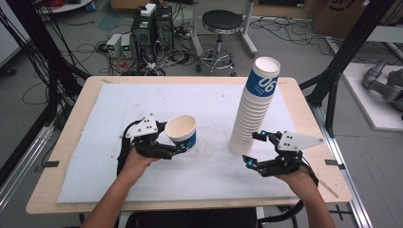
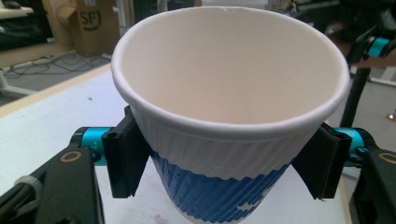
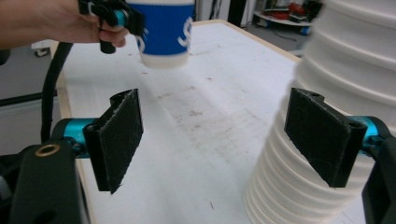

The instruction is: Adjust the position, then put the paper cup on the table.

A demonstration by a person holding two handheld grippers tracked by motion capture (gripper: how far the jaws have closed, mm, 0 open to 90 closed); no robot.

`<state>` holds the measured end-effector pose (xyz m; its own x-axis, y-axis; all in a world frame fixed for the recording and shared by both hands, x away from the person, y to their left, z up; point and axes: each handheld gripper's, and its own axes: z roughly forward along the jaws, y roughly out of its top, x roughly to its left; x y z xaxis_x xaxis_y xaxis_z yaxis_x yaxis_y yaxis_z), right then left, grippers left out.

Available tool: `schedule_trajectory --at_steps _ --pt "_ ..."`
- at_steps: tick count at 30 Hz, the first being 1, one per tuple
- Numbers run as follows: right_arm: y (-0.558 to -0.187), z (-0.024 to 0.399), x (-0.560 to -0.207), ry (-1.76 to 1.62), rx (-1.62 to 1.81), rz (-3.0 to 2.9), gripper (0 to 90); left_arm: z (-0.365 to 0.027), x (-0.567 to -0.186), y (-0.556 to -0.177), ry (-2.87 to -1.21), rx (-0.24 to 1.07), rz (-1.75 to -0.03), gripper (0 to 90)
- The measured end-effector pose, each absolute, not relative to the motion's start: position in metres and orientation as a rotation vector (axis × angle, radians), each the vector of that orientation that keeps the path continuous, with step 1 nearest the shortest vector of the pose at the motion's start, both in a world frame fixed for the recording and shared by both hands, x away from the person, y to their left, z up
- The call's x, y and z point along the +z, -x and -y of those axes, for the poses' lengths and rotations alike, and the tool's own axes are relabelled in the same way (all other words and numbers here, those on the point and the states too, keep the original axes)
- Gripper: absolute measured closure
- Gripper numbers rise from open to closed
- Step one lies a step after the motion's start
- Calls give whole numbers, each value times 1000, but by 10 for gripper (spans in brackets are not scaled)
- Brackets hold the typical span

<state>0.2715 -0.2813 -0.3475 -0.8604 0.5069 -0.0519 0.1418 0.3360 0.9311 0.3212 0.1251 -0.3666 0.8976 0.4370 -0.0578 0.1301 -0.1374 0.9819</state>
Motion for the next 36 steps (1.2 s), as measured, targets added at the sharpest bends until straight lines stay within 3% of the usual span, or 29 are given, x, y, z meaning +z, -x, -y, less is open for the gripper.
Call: schedule_trajectory --at_steps 36 --pt "-274 304 -350 -696 1519 -2227 200 -164 -350 -341 -1651 410 -557 271"
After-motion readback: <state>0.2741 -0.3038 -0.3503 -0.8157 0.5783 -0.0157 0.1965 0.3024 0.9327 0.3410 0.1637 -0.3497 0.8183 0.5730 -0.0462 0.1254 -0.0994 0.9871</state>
